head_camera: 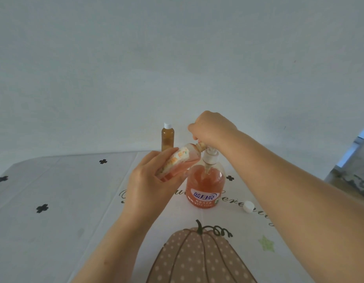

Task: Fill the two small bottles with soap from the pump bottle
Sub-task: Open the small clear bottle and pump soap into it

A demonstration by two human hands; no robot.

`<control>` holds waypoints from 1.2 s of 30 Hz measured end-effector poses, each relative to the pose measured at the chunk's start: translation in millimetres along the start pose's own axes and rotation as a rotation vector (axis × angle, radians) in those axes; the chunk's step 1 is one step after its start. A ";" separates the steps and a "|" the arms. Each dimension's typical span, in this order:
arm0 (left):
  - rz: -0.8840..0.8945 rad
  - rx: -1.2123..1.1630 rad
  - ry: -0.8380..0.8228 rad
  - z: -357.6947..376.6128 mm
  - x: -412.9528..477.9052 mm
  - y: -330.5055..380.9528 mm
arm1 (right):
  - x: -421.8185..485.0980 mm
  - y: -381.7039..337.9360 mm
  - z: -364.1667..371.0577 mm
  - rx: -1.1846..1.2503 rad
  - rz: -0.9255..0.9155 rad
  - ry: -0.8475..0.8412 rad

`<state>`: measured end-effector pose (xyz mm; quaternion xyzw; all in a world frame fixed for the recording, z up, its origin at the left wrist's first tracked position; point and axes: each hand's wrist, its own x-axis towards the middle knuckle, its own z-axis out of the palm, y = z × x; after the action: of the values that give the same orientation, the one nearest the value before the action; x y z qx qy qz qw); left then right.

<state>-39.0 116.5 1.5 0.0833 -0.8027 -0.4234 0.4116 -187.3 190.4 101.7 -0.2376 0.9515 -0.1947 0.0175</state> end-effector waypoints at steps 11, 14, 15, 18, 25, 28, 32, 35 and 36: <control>-0.036 0.014 -0.036 -0.2 0.8 -6.2 | 3.7 6.1 10.9 0.055 0.043 -0.011; -0.038 0.001 -0.035 -0.1 1.2 -5.1 | 4.7 6.4 11.6 0.062 0.041 -0.014; -0.036 -0.007 -0.031 -0.1 1.2 -4.1 | 5.0 6.5 11.7 0.064 0.045 -0.014; -0.043 -0.014 -0.031 -0.2 -0.1 -4.5 | 3.0 5.5 11.9 0.051 0.063 -0.021; -0.057 0.022 -0.031 0.8 -1.3 -7.6 | 0.4 5.3 13.2 0.083 0.104 -0.075; -0.045 0.011 -0.023 1.7 -0.1 -6.2 | 1.9 4.9 10.4 0.096 0.098 -0.056; -0.029 -0.030 -0.002 1.6 -1.2 0.0 | 3.3 4.0 6.0 0.124 0.083 -0.022; -0.006 -0.041 -0.001 1.3 -1.5 3.5 | 3.6 4.7 1.3 0.180 0.051 -0.015; -0.006 -0.034 -0.003 1.4 -1.1 3.4 | 3.9 4.4 -1.1 0.199 0.044 -0.018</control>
<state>-38.5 120.0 3.1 0.0783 -0.7959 -0.4382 0.4104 -192.8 192.6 101.3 -0.2155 0.9322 -0.2857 0.0540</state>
